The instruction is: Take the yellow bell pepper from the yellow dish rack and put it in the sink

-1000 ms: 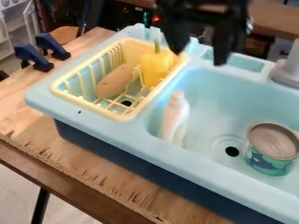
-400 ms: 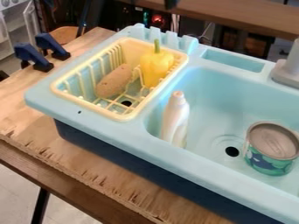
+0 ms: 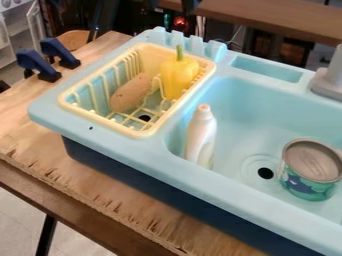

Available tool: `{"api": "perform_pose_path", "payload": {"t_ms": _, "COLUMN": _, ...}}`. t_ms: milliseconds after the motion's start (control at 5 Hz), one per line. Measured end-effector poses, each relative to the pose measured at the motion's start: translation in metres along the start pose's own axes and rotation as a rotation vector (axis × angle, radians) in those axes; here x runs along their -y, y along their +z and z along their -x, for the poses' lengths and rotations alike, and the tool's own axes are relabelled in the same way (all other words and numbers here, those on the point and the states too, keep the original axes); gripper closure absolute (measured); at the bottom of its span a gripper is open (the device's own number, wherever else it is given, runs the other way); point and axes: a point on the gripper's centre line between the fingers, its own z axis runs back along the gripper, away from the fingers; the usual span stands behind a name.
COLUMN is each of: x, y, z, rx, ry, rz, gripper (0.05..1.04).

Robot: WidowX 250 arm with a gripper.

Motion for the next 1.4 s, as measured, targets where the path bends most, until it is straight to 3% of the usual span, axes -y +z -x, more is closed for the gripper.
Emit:
{"api": "perform_pose_path", "payload": {"t_ms": 400, "x": -0.001, "y": -0.04, "z": 0.008, "rx": -0.131, "ry": 0.04, "rz": 0.017, "gripper": 0.082}}
{"api": "perform_pose_path", "payload": {"t_ms": 800, "x": 0.005, "y": -0.057, "z": 0.012, "rx": -0.242, "ry": 0.052, "rz": 0.0, "gripper": 0.118}}
{"api": "perform_pose_path", "payload": {"t_ms": 1000, "x": 0.006, "y": -0.054, "z": 0.008, "rx": -0.243, "ry": 0.054, "rz": -0.016, "gripper": 0.38}}
{"api": "perform_pose_path", "payload": {"t_ms": 1400, "x": 0.006, "y": -0.053, "z": 0.01, "rx": -0.257, "ry": 0.055, "rz": -0.018, "gripper": 0.807}}
